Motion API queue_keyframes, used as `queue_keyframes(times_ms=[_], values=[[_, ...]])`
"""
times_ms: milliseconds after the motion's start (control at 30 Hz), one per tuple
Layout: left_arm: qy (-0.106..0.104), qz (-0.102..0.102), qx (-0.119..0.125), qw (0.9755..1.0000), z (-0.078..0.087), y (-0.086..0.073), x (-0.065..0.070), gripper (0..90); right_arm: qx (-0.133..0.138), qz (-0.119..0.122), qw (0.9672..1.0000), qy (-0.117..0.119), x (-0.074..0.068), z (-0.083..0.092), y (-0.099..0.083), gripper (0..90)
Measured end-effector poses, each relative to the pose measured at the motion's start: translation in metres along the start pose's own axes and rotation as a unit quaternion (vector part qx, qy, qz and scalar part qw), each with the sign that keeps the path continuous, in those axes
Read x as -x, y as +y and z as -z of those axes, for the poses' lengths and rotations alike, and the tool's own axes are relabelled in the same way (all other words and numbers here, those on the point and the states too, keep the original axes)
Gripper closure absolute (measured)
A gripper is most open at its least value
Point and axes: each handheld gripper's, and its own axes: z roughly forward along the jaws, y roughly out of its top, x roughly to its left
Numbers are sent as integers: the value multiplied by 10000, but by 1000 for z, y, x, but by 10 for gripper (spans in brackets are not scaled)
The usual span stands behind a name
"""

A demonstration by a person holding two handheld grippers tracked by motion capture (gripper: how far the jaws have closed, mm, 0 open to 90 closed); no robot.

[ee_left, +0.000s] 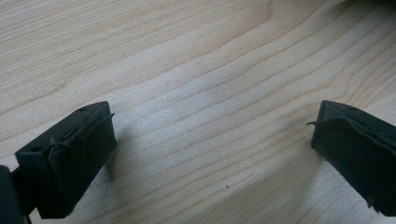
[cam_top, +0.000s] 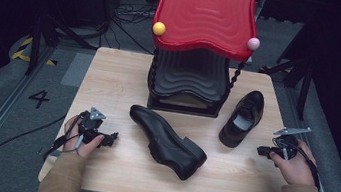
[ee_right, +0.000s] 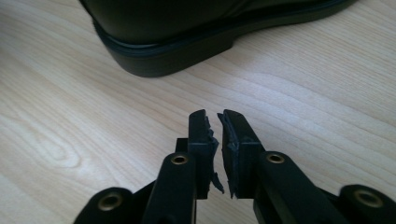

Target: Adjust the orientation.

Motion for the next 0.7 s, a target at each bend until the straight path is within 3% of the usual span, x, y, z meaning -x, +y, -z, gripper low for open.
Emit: queue_keyframes(times_ms=[100,533,600,700], values=[[1,-4,-1,10000,0,0,0,1,48,-2,9999,163,-2,5,0,875],[-7,-9,2,10000,0,0,0,1,80,35,9990,435,-7,16,4,900],[-10,-10,3,10000,0,0,0,1,245,55,9967,772,-14,22,8,900],[-4,-17,3,10000,0,0,0,1,343,216,9951,907,-26,31,14,900]])
